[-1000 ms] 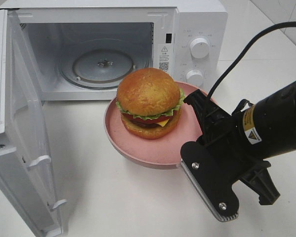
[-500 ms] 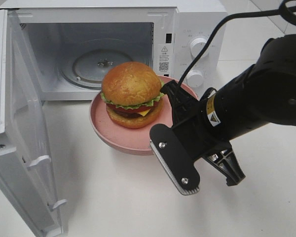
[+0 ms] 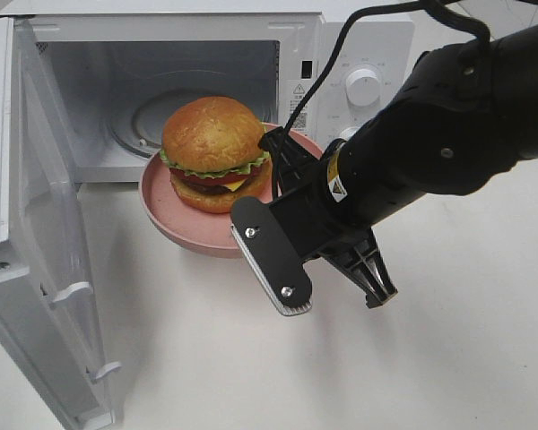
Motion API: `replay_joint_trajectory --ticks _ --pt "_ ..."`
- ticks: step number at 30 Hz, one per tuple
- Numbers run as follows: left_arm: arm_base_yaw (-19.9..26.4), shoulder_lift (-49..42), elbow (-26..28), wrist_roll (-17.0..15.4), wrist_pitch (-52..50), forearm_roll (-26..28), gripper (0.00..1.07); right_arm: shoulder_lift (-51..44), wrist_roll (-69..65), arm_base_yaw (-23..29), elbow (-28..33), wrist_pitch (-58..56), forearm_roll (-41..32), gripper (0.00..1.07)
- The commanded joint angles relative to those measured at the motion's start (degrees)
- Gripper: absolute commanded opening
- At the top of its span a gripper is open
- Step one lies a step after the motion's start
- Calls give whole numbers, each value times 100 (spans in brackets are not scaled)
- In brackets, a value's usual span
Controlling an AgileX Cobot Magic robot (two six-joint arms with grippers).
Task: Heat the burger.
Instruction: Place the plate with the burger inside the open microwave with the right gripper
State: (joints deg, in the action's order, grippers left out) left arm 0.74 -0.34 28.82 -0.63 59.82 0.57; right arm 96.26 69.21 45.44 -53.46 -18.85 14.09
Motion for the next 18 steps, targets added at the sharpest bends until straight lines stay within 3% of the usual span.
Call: replay_joint_trajectory --ticks 1,18 --pt "-17 -103 -23 6 -52 11 98 57 0 -17 -252 338 40 0" --pt "-17 -103 -23 6 -52 11 98 940 -304 -17 -1427 241 40 0"
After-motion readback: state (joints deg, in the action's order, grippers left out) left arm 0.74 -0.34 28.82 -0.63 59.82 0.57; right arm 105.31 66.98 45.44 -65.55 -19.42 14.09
